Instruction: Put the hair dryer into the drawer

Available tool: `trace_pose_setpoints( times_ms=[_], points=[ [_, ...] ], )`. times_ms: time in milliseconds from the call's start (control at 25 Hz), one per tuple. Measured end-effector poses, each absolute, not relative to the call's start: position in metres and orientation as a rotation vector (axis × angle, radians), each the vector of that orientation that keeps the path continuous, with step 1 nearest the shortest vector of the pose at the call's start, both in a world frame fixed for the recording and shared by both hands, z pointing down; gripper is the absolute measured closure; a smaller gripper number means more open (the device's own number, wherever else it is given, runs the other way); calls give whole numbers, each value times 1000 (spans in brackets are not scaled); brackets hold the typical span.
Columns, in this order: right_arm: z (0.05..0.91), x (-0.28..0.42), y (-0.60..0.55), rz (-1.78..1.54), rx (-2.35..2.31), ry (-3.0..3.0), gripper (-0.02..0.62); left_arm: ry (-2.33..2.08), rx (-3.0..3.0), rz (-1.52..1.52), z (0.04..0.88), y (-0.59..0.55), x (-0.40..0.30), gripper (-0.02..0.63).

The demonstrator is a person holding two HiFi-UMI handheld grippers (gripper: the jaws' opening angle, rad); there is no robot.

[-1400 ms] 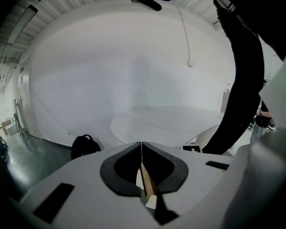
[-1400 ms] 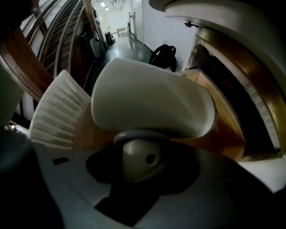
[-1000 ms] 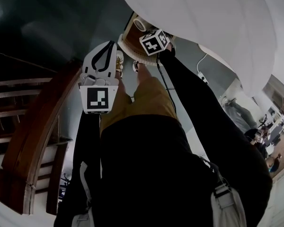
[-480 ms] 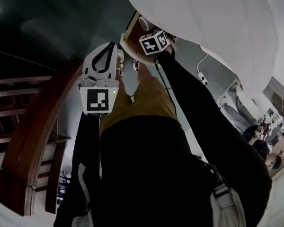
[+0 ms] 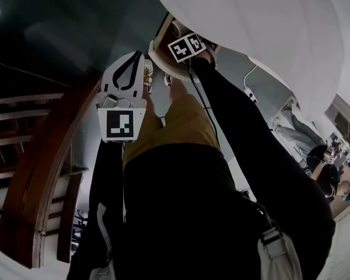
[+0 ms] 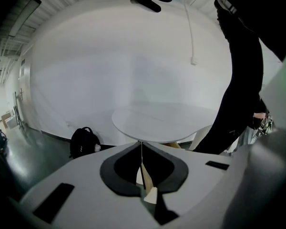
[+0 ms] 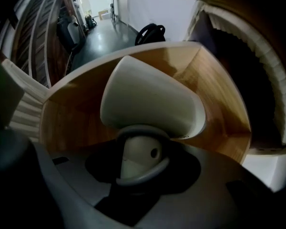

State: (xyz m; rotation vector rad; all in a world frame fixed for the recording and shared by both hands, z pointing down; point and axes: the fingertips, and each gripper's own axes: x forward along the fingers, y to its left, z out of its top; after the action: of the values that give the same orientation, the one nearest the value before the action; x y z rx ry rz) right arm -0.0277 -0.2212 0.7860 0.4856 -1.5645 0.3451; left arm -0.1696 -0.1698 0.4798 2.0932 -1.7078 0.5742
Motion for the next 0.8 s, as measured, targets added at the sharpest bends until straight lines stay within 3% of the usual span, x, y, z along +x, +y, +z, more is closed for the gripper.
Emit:
trace_pose_setpoints(
  times_ms=[440, 800],
  points=[
    [799, -21, -207, 246, 422, -1485, 365, -1702, 2071, 550, 482, -164, -168, 588],
    [795, -19, -211, 329, 469, -1511, 293, -1690, 2087, 548, 481, -159, -166, 588]
  ],
)
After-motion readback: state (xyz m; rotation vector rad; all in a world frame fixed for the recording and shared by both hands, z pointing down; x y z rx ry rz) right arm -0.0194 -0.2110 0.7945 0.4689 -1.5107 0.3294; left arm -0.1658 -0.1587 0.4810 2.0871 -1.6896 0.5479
